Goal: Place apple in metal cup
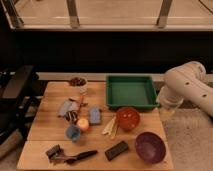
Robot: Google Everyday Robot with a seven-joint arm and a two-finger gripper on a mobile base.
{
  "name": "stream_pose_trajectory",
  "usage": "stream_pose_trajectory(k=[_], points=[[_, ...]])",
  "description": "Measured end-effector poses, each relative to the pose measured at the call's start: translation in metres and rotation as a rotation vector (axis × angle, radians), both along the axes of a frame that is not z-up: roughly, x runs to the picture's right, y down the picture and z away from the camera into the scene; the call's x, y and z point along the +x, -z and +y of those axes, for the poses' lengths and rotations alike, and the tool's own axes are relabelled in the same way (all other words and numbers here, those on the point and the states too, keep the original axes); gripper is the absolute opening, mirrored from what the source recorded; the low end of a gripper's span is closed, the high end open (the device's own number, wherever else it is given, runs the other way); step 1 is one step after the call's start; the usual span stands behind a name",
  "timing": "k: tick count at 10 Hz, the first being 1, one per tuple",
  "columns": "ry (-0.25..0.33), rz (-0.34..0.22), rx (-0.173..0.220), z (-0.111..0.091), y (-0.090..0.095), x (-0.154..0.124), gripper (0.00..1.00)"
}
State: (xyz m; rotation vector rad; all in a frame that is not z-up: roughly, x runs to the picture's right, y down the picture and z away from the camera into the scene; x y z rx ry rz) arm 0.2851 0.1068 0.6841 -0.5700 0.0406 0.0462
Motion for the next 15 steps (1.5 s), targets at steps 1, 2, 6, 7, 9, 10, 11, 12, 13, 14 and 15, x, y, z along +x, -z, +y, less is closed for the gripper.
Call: stream_pose_trajectory(k=[1, 2, 6, 7, 9, 10, 11, 12, 13, 14, 15], points=[[0.000, 0.000, 0.000, 0.000, 0.000, 0.000, 0.65], [0.000, 0.000, 0.000, 0.000, 0.000, 0.000, 0.65], [0.000, 0.000, 0.000, 0.000, 0.000, 0.000, 0.65], [0.000, 0.000, 0.001, 0.000, 0.000, 0.000, 0.65], [0.020, -0.012, 0.010, -0.007, 0.002, 0.000, 0.65], [0.043, -0.030, 0.011, -0.014, 0.004, -0.006, 0.65], [0.070, -0.059, 0.012, -0.019, 0.007, -0.018, 0.65], [0.096, -0.098, 0.008, -0.019, 0.008, -0.032, 0.65], [0.111, -0.148, 0.008, -0.018, 0.005, -0.051, 0.65], [0.120, -0.185, 0.008, -0.017, 0.003, -0.065, 0.65], [0.126, -0.238, 0.003, -0.014, -0.001, -0.084, 0.65]])
